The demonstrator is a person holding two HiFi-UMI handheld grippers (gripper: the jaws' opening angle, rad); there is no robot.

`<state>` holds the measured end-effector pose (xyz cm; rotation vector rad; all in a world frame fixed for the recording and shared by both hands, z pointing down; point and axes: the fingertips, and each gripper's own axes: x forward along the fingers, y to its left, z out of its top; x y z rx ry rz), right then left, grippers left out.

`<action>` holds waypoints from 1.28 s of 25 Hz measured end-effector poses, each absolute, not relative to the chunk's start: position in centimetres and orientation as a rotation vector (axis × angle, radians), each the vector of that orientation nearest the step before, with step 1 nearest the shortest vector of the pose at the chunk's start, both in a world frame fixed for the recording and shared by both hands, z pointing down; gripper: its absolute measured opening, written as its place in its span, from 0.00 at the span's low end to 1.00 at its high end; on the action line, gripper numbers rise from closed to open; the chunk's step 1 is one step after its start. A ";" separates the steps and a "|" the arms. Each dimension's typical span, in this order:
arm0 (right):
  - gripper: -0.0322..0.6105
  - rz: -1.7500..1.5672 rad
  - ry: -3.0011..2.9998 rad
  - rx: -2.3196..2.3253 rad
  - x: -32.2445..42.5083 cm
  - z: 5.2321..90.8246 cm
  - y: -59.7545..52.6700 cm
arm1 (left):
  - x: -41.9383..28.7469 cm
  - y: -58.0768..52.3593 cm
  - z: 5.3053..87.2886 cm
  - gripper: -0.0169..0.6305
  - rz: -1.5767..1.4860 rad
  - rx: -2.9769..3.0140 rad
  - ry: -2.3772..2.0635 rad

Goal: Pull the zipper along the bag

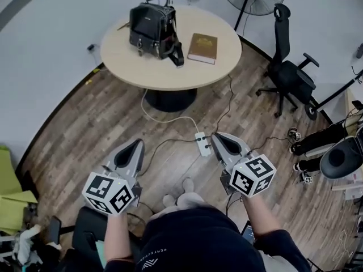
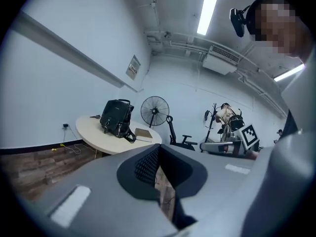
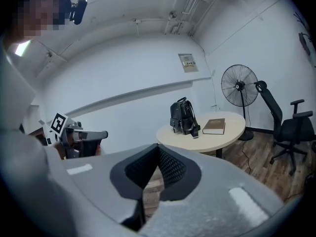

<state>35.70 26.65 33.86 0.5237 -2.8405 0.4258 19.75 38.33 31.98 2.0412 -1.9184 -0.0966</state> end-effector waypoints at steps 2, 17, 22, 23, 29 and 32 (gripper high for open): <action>0.05 0.428 -2.836 0.492 35.1 34.0 26.5 | 19.2 38.5 31.3 0.05 -0.150 2.041 -1.957; 0.05 0.373 -2.860 0.386 30.2 33.1 21.6 | 15.8 35.0 30.9 0.05 -0.111 1.950 -2.096; 0.05 0.361 -2.856 0.320 28.4 33.2 19.4 | 14.8 32.8 31.1 0.04 -0.141 1.920 -2.113; 0.05 0.359 -2.859 0.303 28.1 33.2 19.0 | 14.6 32.3 31.1 0.04 -0.153 1.922 -2.112; 0.05 0.341 -2.871 0.238 26.6 33.2 16.1 | 14.0 29.4 31.4 0.05 -0.112 1.896 -2.144; 0.05 0.358 -2.866 0.220 26.1 33.7 14.9 | 13.4 28.5 32.4 0.05 -0.111 1.867 -2.153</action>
